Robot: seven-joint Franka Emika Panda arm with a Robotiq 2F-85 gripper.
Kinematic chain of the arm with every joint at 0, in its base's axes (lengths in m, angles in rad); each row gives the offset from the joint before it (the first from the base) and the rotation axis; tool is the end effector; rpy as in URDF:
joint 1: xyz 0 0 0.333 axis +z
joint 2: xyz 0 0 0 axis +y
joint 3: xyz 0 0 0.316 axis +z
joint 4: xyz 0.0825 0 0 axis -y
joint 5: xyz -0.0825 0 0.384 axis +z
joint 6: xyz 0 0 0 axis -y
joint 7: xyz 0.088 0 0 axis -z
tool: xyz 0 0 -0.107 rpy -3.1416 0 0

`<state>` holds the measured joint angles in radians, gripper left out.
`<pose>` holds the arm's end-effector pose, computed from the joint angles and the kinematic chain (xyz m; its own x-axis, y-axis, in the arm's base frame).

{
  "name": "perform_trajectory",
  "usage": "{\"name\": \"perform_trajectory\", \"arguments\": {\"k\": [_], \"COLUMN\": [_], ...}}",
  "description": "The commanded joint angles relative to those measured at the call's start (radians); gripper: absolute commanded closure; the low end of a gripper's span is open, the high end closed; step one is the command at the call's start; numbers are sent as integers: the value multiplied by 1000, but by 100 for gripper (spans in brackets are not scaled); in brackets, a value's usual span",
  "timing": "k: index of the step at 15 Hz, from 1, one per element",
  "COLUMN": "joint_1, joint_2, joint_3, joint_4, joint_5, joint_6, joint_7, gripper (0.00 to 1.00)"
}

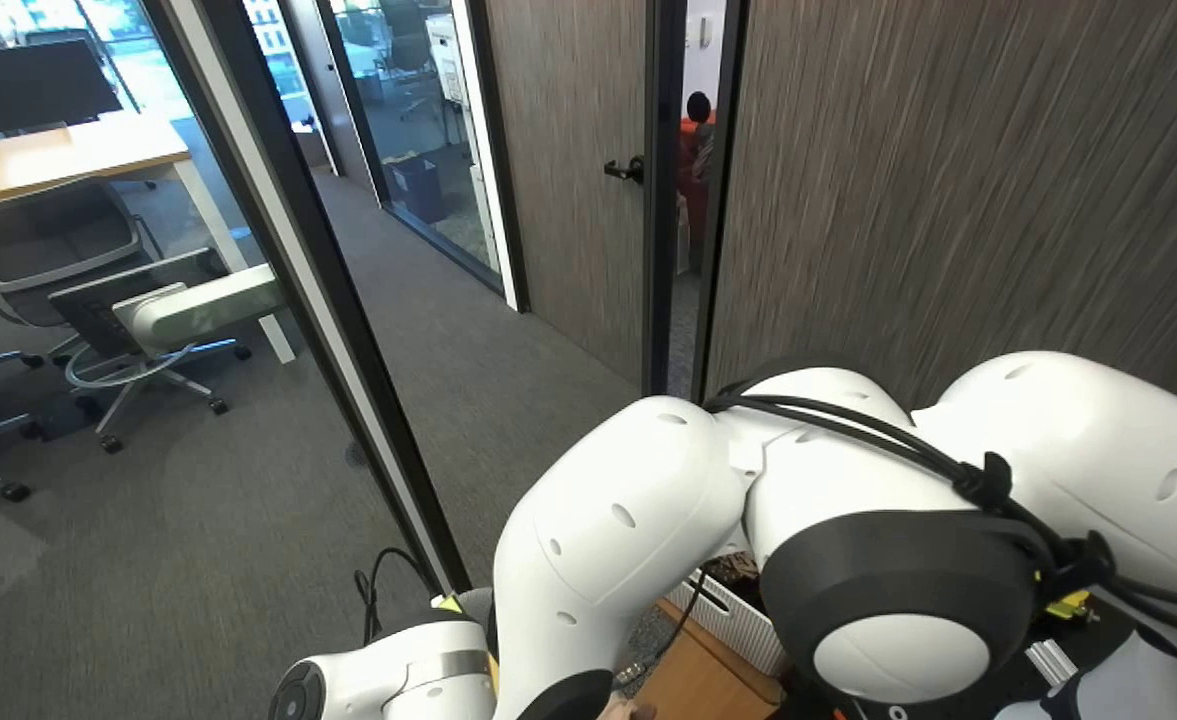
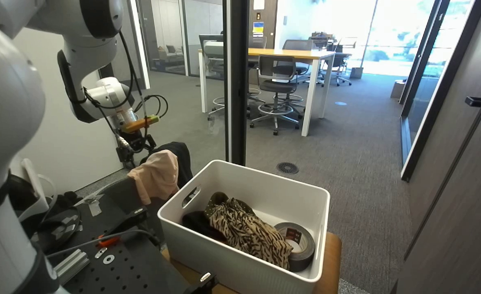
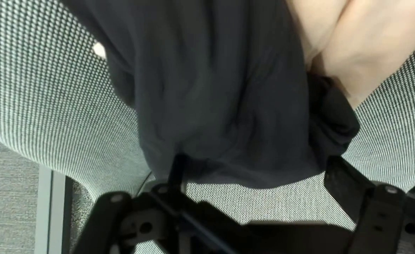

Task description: Move the objects from the grey chair then put them in the white box

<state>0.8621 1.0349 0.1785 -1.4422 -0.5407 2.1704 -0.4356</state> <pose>0.3706 0.5629 0.0518 -0.1901 0.9182 -0.3475 0.9750 0.2181 0.0430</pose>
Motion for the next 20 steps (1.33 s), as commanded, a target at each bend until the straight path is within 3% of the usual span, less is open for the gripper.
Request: {"name": "perform_trajectory", "arguments": {"k": [1, 9, 20], "joint_1": [35, 45, 46], "joint_2": [32, 47, 68], "joint_3": [-25, -23, -20], "joint_4": [79, 123, 159], "joint_5": [-42, -84, -81], "joint_6": [-74, -177, -231], "joint_7": [-14, -19, -10], "gripper": [0, 0, 0]}}
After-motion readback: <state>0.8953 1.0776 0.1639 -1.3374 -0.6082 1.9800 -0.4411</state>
